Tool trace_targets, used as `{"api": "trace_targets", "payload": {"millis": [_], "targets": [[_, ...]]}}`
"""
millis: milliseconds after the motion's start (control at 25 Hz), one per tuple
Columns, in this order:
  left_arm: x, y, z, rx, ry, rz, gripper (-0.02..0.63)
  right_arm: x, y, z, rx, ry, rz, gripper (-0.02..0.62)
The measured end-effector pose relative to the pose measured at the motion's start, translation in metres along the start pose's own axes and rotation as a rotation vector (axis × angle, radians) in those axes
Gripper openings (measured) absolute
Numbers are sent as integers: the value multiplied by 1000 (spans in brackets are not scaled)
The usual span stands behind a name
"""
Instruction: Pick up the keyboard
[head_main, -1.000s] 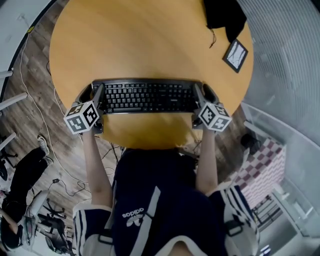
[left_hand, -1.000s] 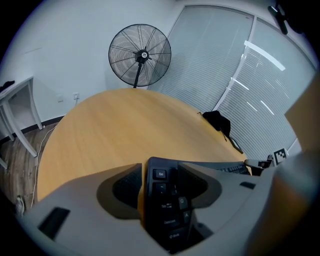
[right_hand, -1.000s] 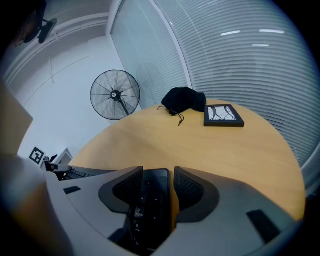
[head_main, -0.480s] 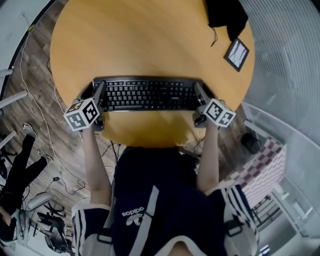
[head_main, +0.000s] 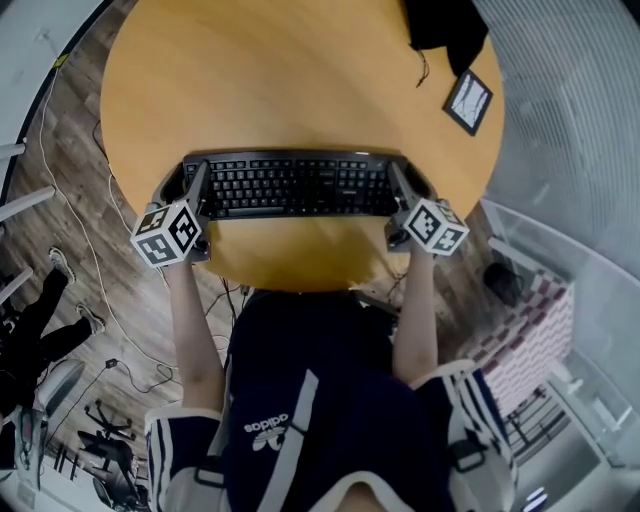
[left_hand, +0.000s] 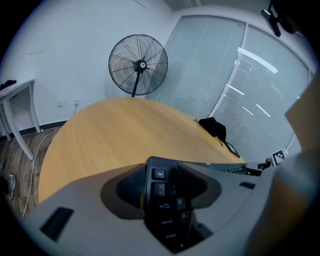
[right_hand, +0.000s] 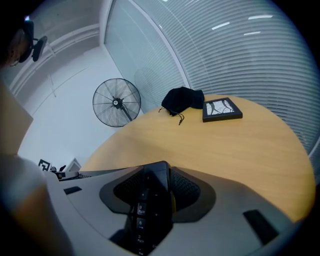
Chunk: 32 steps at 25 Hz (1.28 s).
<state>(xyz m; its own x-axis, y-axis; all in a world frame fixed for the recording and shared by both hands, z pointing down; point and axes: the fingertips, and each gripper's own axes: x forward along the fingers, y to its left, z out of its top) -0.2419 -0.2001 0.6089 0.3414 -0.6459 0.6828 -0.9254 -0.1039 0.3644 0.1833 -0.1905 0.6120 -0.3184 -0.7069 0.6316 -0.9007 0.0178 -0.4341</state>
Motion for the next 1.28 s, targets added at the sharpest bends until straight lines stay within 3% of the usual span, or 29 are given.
{"api": "trace_targets", "payload": {"millis": [320,440,800,1280], "targets": [[-33,-15,30,36,-123,-88,202,-34,27,40,-87,-169,77,163],[-46,-25,50,65,-183,-94,201,-46,40,62,-150,-210,94,163],[-93,-56,107,166,-349,-107,202,-84,63,101,-171,-317,140,163],[-153,-87,151,206,-527,-165,202,-152,107,157,-271,-502,162,163]]}}
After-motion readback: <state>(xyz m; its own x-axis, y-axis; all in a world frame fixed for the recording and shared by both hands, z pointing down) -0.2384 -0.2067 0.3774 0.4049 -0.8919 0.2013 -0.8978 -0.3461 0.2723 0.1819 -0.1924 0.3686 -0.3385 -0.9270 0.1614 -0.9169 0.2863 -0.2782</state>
